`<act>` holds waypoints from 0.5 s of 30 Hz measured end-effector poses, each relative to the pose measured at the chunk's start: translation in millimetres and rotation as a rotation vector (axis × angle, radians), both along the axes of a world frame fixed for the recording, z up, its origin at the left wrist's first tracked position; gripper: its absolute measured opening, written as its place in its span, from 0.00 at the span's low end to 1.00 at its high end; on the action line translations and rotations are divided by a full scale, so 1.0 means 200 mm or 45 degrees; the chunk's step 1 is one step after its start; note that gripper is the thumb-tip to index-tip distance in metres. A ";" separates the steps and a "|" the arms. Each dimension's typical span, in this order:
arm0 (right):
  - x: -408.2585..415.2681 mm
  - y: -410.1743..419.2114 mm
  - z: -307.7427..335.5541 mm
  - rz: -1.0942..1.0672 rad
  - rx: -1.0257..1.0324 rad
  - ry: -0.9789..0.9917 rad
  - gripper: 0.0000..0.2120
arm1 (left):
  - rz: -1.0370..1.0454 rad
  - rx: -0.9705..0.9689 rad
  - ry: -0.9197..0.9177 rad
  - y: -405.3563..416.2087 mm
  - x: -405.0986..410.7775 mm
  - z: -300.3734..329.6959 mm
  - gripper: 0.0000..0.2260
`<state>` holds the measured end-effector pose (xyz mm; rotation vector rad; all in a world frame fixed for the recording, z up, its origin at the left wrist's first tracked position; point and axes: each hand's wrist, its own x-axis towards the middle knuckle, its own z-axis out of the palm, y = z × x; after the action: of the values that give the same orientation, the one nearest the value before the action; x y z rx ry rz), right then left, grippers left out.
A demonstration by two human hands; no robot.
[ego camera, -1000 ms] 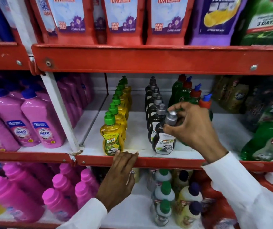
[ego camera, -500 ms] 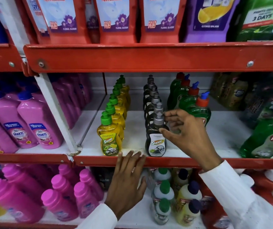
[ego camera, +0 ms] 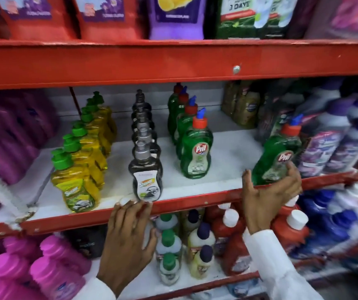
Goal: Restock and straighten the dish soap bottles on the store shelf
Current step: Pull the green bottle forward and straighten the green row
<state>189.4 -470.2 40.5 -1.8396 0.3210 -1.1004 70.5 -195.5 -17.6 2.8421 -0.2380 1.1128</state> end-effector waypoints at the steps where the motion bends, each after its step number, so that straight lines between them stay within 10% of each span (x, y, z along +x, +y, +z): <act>1: 0.04 -0.03 0.01 0.013 0.016 0.031 0.41 | 0.009 -0.001 0.006 0.00 0.00 0.00 0.24; 15: 0.03 0.09 0.13 0.217 0.009 0.119 0.40 | 0.027 -0.047 0.115 0.00 -0.02 0.01 0.25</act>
<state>195.3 -452.8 66.2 -1.8785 0.2173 -0.8982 66.9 -195.1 -15.1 2.8596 -0.1798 0.9784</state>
